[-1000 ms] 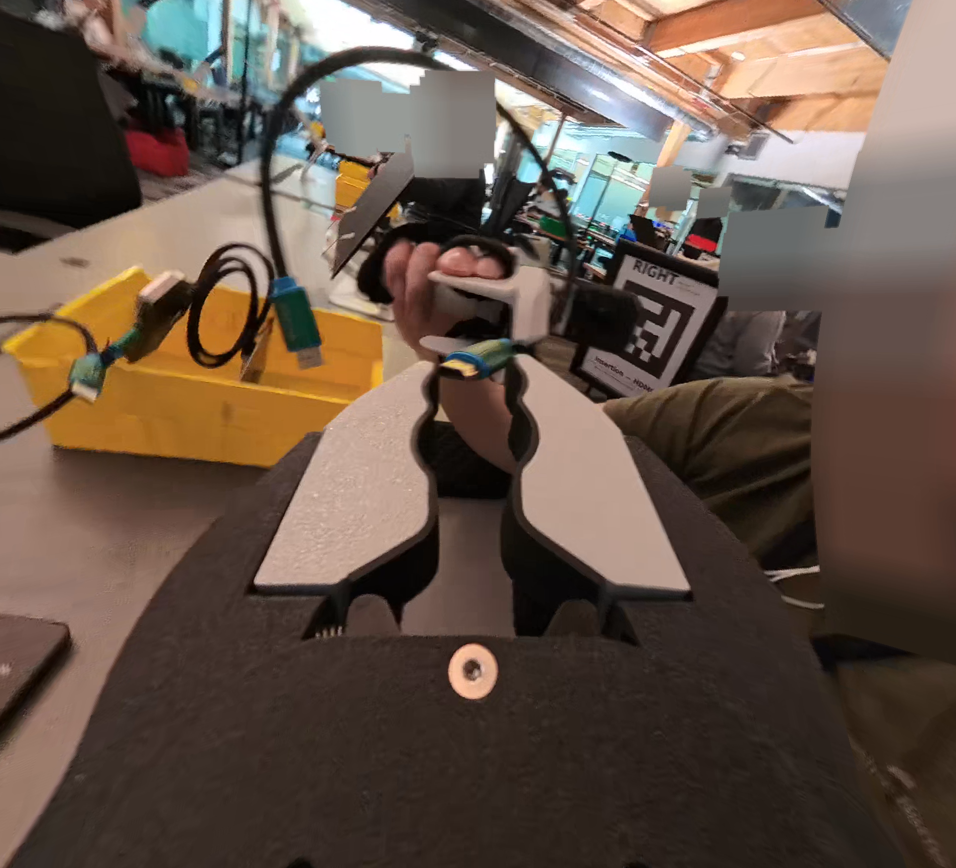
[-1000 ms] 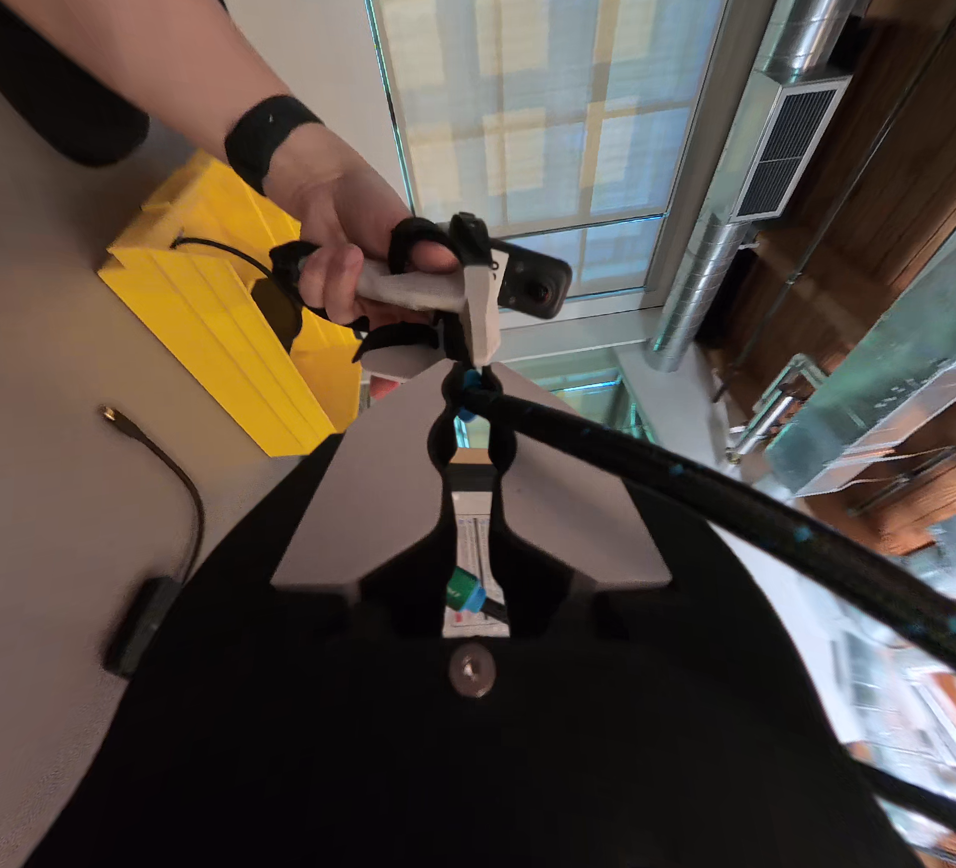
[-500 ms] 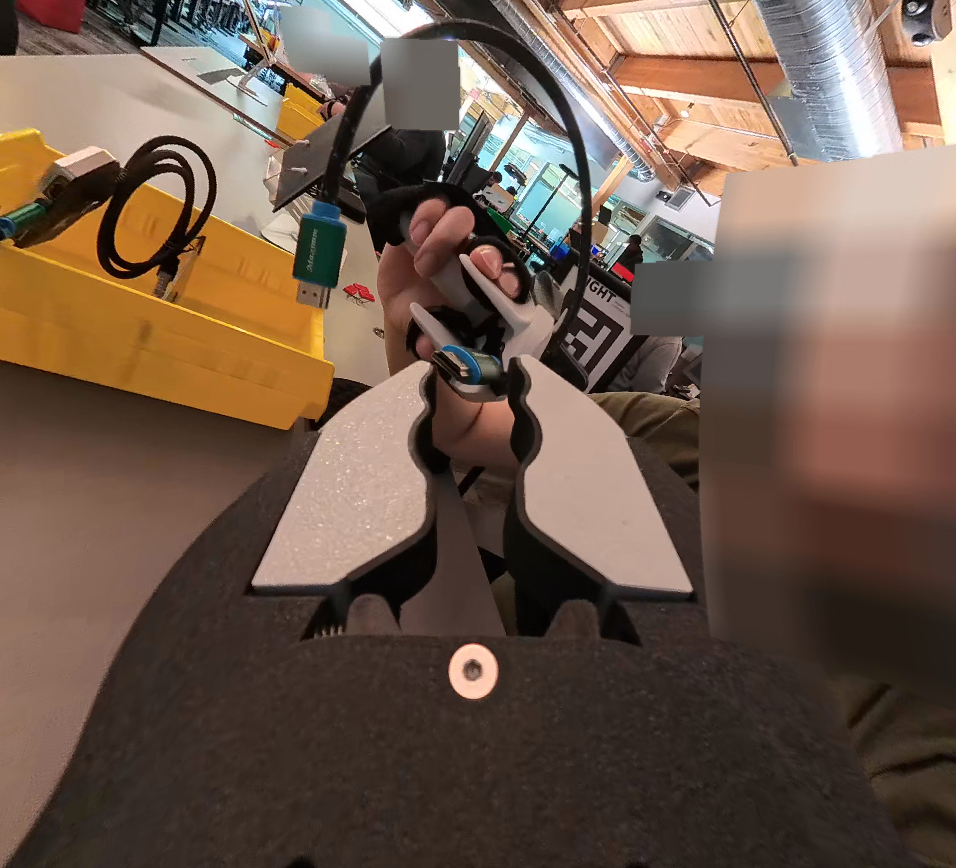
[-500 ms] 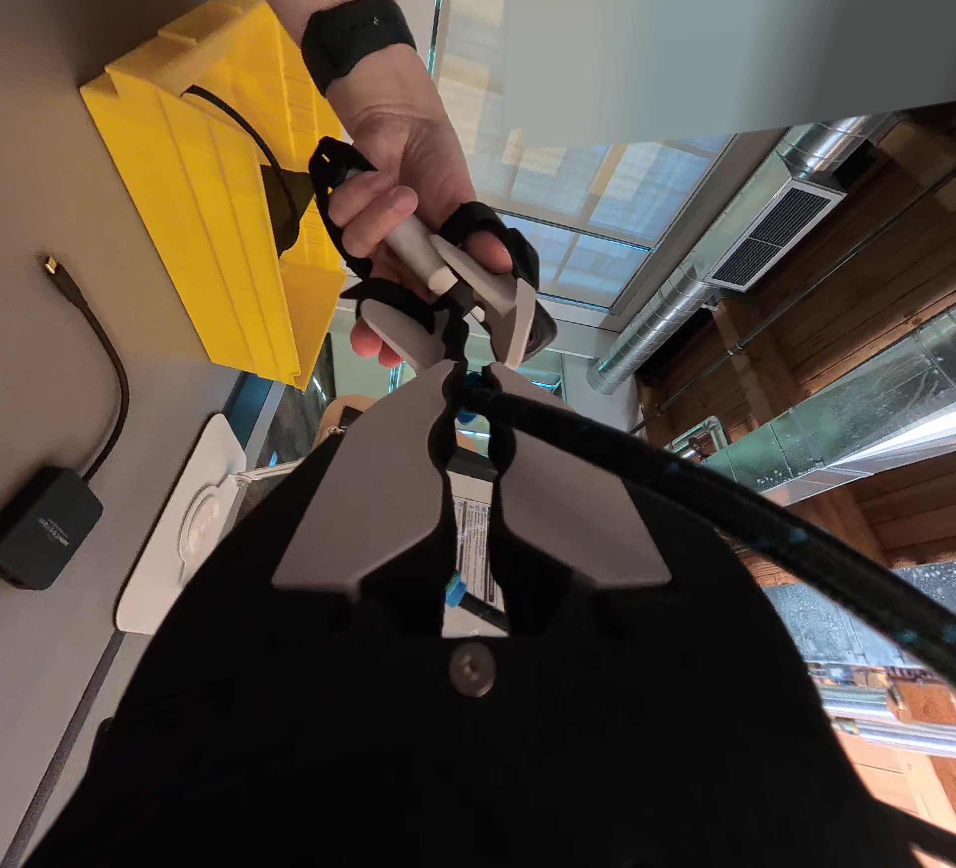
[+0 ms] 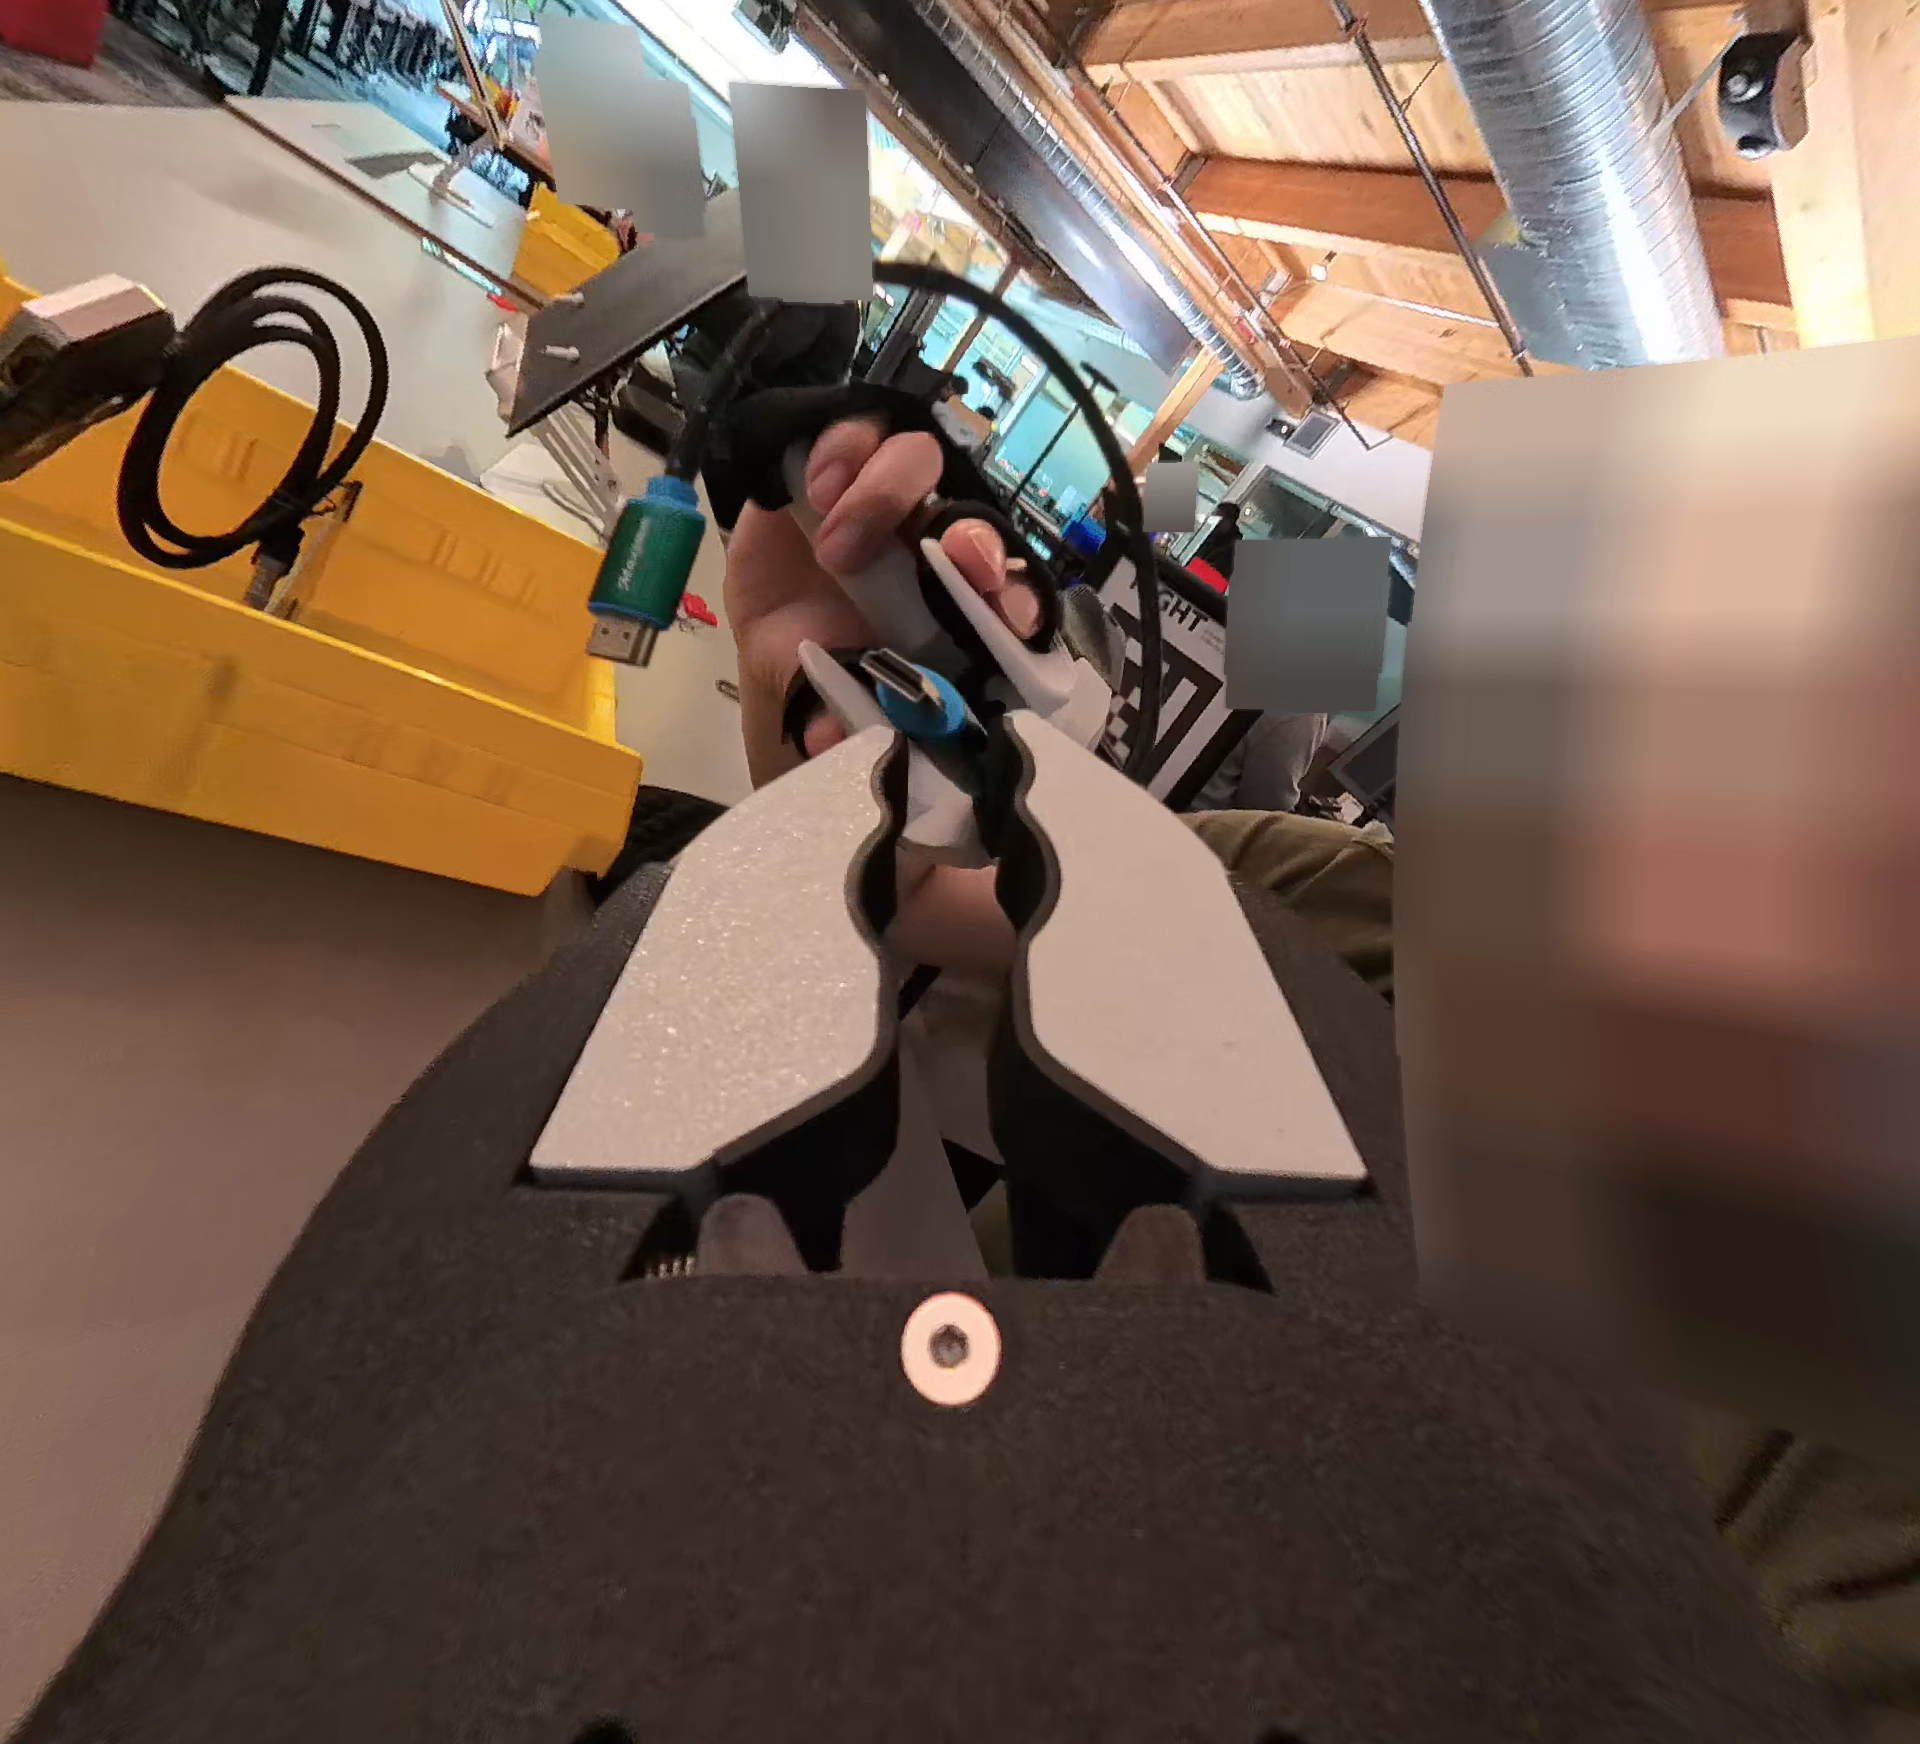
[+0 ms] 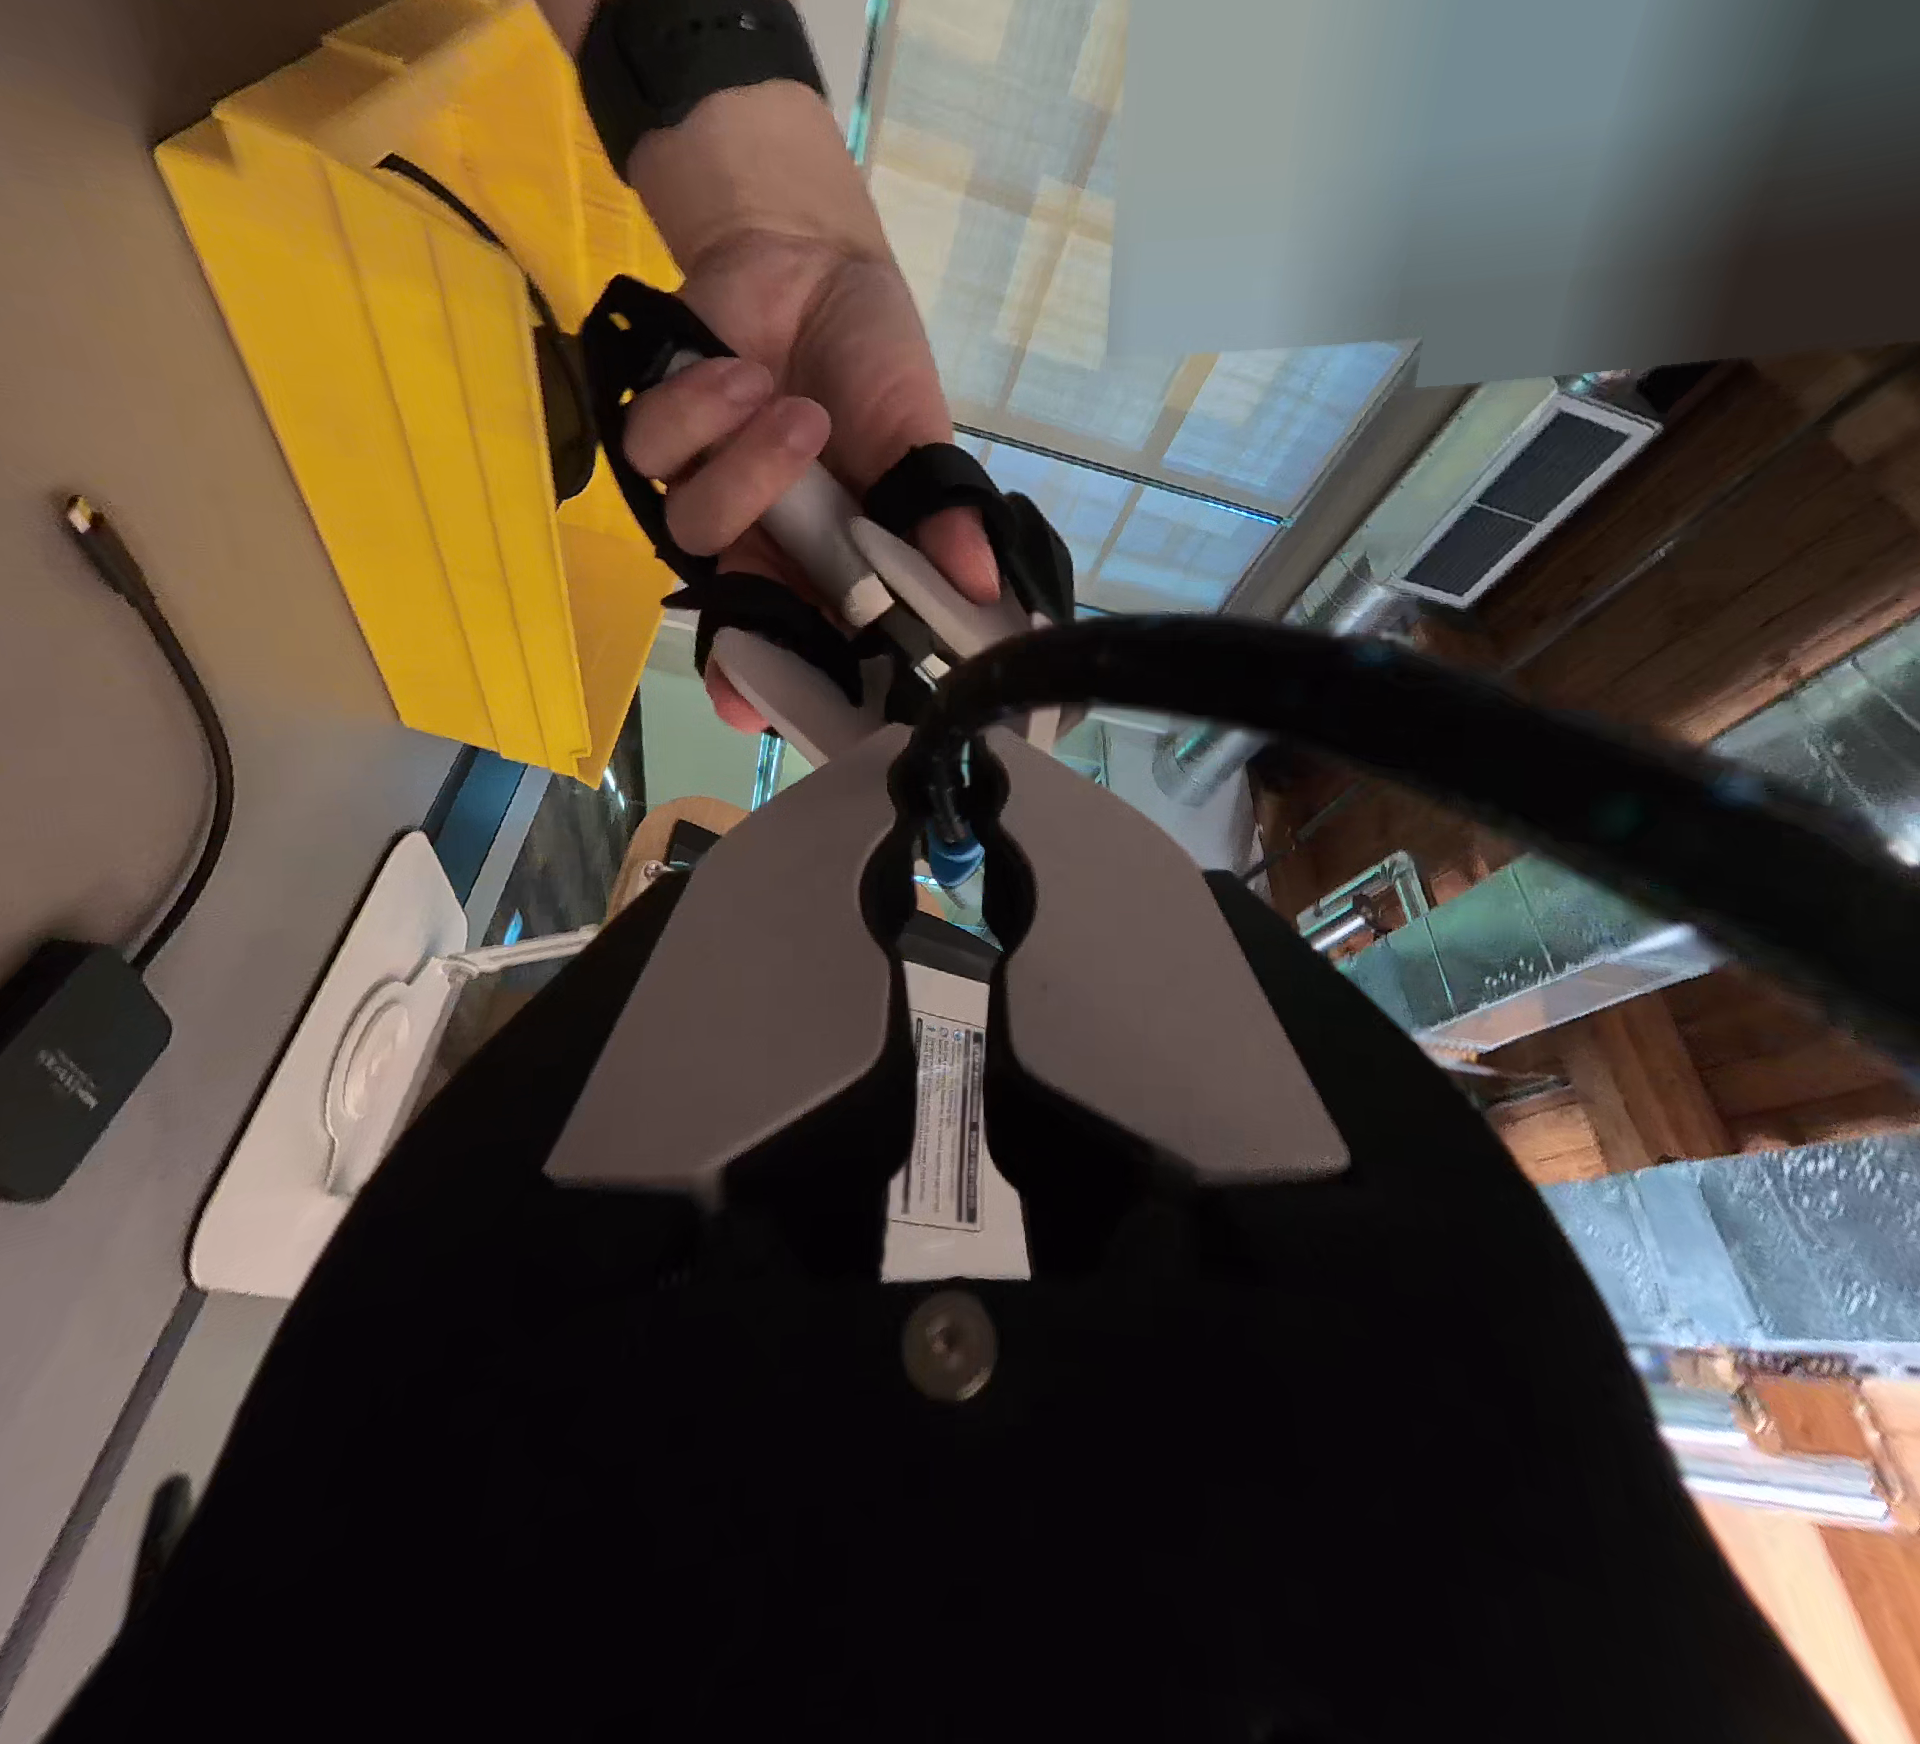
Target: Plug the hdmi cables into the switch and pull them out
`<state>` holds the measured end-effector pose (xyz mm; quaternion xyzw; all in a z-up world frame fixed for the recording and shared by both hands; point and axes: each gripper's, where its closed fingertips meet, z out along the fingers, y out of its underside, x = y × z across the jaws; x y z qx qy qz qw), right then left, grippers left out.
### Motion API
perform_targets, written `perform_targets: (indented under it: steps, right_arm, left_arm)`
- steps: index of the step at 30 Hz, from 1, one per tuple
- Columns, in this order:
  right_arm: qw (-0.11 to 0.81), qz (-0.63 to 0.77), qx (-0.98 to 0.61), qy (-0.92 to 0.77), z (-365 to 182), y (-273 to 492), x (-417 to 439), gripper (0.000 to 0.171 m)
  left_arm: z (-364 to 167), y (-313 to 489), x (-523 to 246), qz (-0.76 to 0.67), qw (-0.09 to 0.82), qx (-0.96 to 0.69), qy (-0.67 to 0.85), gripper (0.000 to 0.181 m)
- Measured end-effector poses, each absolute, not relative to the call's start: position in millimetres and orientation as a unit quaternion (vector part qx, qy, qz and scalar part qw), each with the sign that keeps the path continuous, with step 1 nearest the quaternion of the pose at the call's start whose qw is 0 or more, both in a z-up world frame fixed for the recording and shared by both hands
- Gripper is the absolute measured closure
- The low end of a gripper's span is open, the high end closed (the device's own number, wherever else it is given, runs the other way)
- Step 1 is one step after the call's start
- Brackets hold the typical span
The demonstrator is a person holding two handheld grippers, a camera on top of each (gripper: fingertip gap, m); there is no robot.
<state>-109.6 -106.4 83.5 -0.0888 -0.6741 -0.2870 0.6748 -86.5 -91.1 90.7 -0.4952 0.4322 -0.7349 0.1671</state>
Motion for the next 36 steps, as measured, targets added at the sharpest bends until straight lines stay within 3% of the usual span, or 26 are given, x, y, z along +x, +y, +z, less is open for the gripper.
perform_targets:
  steps: [5,16,22,29,36]
  right_arm:
    - [0.706,-0.244,-0.125,-0.653,90,-100,-106,0.163]
    - [0.628,-0.314,-0.074,-0.708,70,-105,-115,0.163]
    - [0.661,-0.309,-0.119,-0.673,77,-90,-110,0.16]
    - [0.83,-0.108,-0.257,-0.483,117,-74,-104,0.127]
    - [0.841,0.194,-0.396,-0.313,124,-59,-100,0.127]
  left_arm:
    - [96,-85,-84,-0.737,0.199,-0.494,0.416,0.168]
    - [76,-97,-79,-0.738,0.104,-0.517,0.422,0.16]
    - [88,-86,-79,-0.738,0.173,-0.505,0.413,0.164]
    - [128,-75,-90,-0.759,0.307,-0.445,0.363,0.166]
    - [145,-70,-97,-0.768,0.4,-0.394,0.307,0.166]
